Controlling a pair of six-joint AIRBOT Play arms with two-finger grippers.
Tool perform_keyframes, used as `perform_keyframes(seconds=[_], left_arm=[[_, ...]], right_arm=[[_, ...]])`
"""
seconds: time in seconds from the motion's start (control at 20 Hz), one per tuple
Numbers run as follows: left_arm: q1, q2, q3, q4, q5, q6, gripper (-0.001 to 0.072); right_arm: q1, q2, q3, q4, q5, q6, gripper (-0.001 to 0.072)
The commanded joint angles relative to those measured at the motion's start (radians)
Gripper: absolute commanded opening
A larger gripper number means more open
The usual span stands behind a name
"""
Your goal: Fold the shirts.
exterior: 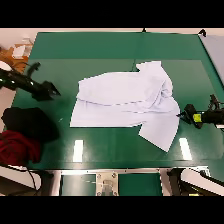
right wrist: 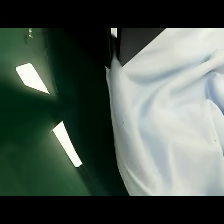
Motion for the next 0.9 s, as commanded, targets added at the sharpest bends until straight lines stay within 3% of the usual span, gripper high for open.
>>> perform_keyframes(seconds=[0.0, 0.35, 0.4, 0.5, 0.55, 0.7, 0.85], left_arm=[[-0.061, -0.001, -0.173, -0.005, -0.021, 0.006, 0.0703], [-0.259, -0.001, -0.352, -0.006, 0.017, -0.006, 0.0702], [-0.27, 0.0, -0.349, -0.015, 0.034, -0.006, 0.0577], [-0.27, 0.0, -0.333, -0.07, 0.069, -0.005, 0.014], [-0.268, 0.0, -0.321, -0.091, 0.068, -0.002, 0.0026], [-0.268, 0.007, -0.246, -0.149, -0.025, 0.002, 0.0023], [-0.268, 0.114, -0.103, -0.19, -0.062, -0.006, 0.0022]], right_arm=[[-0.023, -0.018, 0.013, -0.018, 0.014, -0.019, 0.0022], [-0.021, -0.034, 0.013, -0.019, 0.007, -0.022, 0.0022], [-0.021, -0.034, 0.013, -0.019, 0.006, -0.022, 0.0022], [-0.021, -0.034, 0.013, -0.012, 0.008, -0.022, 0.0022], [-0.02, -0.034, 0.013, -0.006, 0.009, -0.022, 0.0022], [-0.01, -0.017, 0.027, 0.092, 0.042, -0.076, 0.0021], [-0.009, 0.044, 0.175, 0.219, 0.139, -0.101, 0.0021]])
